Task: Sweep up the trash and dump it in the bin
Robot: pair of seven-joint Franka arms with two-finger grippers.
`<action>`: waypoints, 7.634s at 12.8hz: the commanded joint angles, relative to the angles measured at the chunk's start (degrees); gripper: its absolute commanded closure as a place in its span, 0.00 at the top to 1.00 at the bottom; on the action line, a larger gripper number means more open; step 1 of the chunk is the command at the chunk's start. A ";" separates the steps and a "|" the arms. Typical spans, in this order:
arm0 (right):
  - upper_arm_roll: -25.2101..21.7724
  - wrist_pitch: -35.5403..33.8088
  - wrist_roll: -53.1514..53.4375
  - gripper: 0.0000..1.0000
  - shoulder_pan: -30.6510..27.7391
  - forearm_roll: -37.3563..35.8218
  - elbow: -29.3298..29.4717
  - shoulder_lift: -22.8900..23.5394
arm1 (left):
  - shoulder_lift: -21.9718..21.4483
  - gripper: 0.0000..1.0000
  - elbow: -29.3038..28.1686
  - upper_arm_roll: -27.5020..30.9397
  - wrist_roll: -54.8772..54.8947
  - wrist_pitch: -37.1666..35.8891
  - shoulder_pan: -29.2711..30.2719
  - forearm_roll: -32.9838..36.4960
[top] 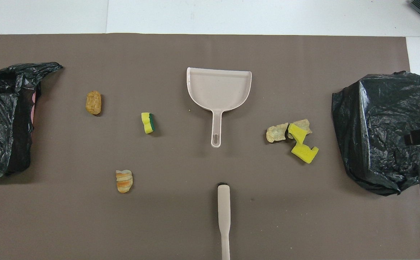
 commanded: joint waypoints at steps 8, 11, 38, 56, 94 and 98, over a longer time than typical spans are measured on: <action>0.19 1.68 -0.68 1.00 -0.43 -0.69 -3.68 -1.83 | -0.86 1.00 -0.25 -0.31 -0.09 -0.94 0.20 -0.35; 0.28 1.33 -0.68 1.00 -0.26 -0.60 -4.21 -2.18 | -0.86 1.00 -0.25 -0.31 0.00 -1.12 0.02 -0.35; 0.28 10.02 -0.41 1.00 -0.17 -0.42 -6.58 -0.43 | -12.38 1.00 -38.99 -10.15 -28.63 25.93 -24.47 -1.93; 0.37 4.84 4.15 1.00 1.33 0.01 -9.13 -1.22 | 3.97 1.00 -50.79 -10.42 -53.35 51.79 -54.29 -2.55; 6.08 32.60 33.78 1.00 24.35 12.67 7.06 37.36 | 13.99 0.00 -31.10 -9.27 -1.23 43.18 9.95 12.13; 6.17 35.17 32.80 1.00 24.62 12.85 2.65 36.84 | 13.56 0.00 -33.55 -9.80 6.84 42.04 8.73 11.52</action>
